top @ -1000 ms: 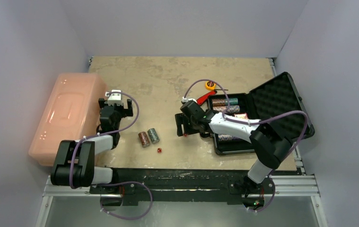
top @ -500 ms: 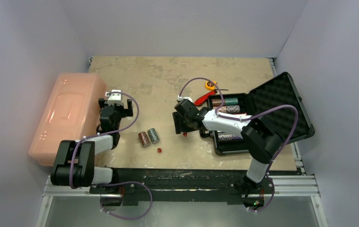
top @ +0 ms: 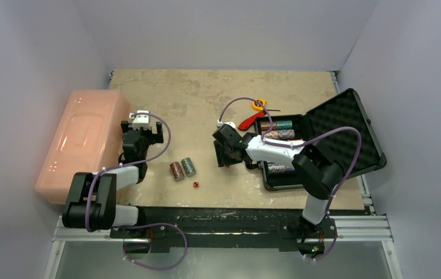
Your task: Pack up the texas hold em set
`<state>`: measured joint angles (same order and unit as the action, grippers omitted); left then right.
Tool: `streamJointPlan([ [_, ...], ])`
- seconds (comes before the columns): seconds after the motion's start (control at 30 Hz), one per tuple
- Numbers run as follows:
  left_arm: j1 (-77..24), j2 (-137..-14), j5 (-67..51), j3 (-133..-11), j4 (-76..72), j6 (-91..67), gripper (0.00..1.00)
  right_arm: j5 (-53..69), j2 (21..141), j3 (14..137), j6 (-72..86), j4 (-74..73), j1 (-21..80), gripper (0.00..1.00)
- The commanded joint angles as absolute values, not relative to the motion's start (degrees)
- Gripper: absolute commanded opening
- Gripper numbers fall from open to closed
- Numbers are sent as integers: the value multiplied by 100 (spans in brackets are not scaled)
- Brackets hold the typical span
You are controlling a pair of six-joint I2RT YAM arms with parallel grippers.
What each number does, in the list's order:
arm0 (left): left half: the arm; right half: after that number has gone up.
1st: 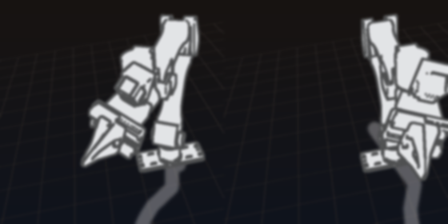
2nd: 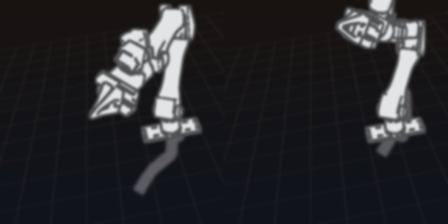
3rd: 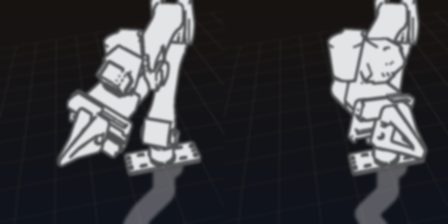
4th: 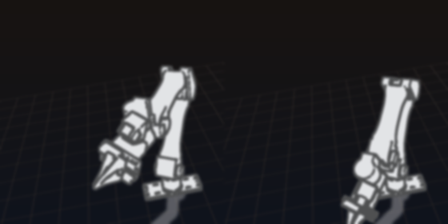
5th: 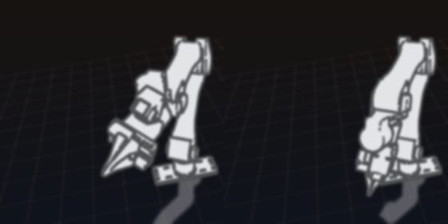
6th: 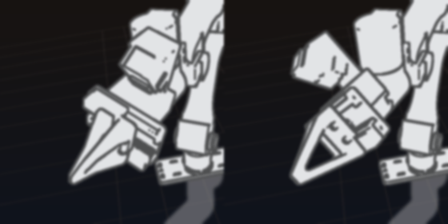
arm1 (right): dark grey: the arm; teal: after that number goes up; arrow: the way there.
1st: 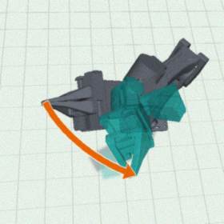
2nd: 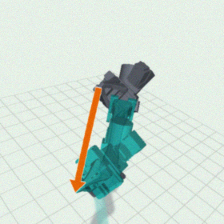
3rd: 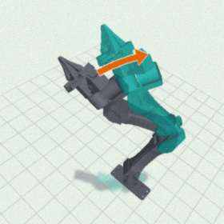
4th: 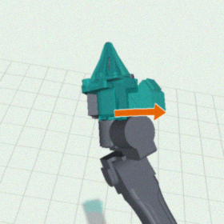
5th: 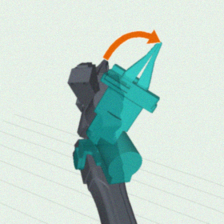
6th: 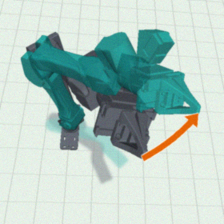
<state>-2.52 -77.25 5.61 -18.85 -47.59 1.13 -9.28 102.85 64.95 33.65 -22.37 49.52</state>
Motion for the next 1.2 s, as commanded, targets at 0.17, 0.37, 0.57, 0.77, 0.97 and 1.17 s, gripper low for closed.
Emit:
streamJointPlan([
  [0.17, -202, -7739, 493, -1854, -5150, 44, 100, -1108, 10386, 6644, 3472, -2290, 5024, 41],
  [0.37, -207, -7735, 495, -1850, -5149, 44, 100, -1128, 10406, 6661, 3472, -2349, 5036, 42],
  [0.57, -207, -7734, 492, -1852, -5150, 44, 100, -1125, 10359, 6628, 3472, -2364, 5036, 35],
  [0.77, -202, -7739, 492, -1851, -5150, 44, 100, -1144, 10248, 6642, 3472, -2403, 5036, 22],
  [0.97, -202, -7734, 492, -1854, -5151, 44, 100, -1185, 10040, 6742, 3480, -2588, 5036, 15],
  [1.17, -202, -7734, 492, -1850, -5153, 44, 100, -1283, 9697, 6860, 3413, -2773, 5028, 12],
])
